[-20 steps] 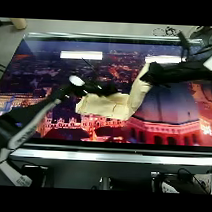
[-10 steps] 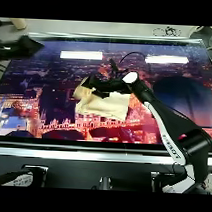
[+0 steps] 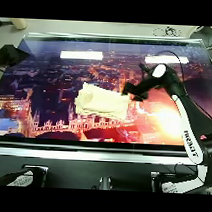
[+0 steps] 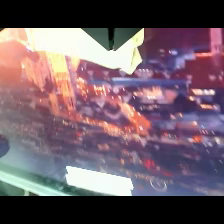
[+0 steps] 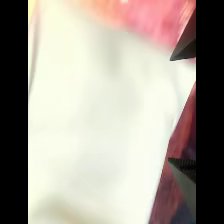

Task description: Fold the shirts.

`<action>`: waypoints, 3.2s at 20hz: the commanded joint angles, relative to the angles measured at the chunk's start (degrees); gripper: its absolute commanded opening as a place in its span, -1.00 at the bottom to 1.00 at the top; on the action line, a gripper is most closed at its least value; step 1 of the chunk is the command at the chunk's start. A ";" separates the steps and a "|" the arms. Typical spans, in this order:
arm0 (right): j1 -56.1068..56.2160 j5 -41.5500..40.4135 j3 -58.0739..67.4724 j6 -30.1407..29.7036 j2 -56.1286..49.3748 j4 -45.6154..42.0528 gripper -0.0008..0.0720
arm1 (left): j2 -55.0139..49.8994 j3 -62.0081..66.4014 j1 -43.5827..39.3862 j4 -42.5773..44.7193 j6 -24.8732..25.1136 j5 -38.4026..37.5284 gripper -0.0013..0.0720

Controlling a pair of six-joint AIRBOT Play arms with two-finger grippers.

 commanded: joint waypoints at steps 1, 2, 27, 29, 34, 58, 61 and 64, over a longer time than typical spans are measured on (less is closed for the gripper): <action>-4.87 4.35 -5.27 2.69 -1.38 -7.54 0.75 | 0.22 -2.67 -0.02 0.42 0.59 -0.46 -0.89; -4.39 1.20 -6.19 1.07 -2.97 -3.34 0.75 | 0.22 -3.08 -0.20 0.39 0.57 -0.50 -0.89; -54.71 9.22 6.86 3.39 5.20 -2.16 -0.92 | 0.26 -3.23 -4.22 -0.87 -0.72 -0.17 -0.89; -58.38 15.80 6.08 5.03 5.53 -13.81 -0.92 | 0.26 -3.23 -4.48 -0.87 -0.72 -0.20 -0.89; -64.65 13.55 -11.78 5.38 13.75 -22.49 -0.92 | 0.26 -3.23 -4.52 -0.87 -0.70 -0.57 -0.89; -54.71 3.58 3.28 -6.23 18.32 -36.57 0.91 | -3.41 -0.90 -9.14 15.30 -5.14 0.00 -0.90; -35.54 -3.23 9.27 -4.90 18.29 -36.59 0.90 | -10.84 4.98 -17.07 44.46 -18.88 -2.05 -0.89; -19.10 6.45 9.25 -1.73 14.16 -34.56 0.85 | -17.14 5.35 -21.51 49.09 -20.90 -12.46 0.47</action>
